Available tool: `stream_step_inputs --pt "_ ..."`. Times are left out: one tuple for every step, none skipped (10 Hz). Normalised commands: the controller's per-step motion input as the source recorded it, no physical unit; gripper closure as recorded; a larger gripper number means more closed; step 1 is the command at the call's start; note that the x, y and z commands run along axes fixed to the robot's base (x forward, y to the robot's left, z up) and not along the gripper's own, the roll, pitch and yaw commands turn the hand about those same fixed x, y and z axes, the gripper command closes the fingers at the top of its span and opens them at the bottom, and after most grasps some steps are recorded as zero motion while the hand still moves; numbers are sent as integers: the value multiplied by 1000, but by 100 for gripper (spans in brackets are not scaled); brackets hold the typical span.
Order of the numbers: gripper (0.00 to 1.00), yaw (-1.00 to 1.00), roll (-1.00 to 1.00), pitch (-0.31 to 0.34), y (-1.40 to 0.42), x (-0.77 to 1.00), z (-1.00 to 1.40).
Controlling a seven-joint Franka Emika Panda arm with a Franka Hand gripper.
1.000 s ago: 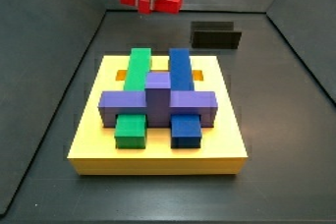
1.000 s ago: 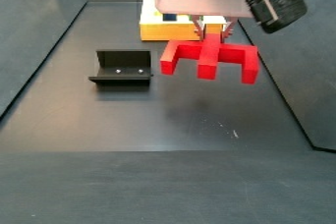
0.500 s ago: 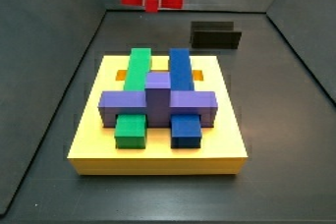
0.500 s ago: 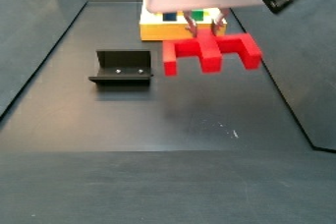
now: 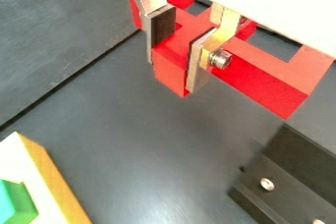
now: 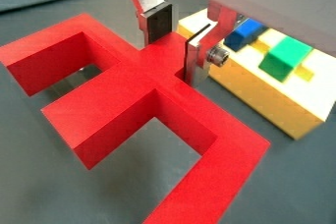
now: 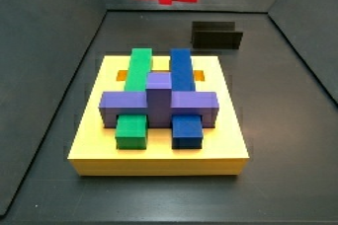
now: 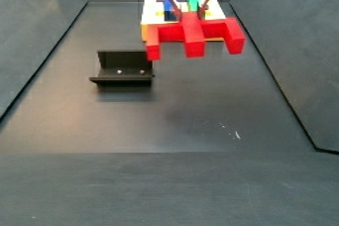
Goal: Pick up the red object. Move up. Place the red object on the fixture. Regrasp the red object. Move to above the board. Insert the red object.
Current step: Place the red object on the fixture.
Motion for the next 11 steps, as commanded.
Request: stream_step_inputs --pt "100 0 -417 0 -3 857 123" --pt "100 0 -434 0 -11 866 106" --pt "100 0 -363 0 -94 934 77" --pt "100 0 -369 0 -111 991 126" --pt "100 0 -449 0 -37 960 143" --pt "100 0 -560 0 0 980 54" --pt "100 -63 -680 0 0 997 20" --pt "100 -29 -720 0 11 960 9" --pt "100 0 -831 220 77 809 63" --pt "100 0 -843 237 71 794 80" --pt "100 0 -857 180 9 834 89"
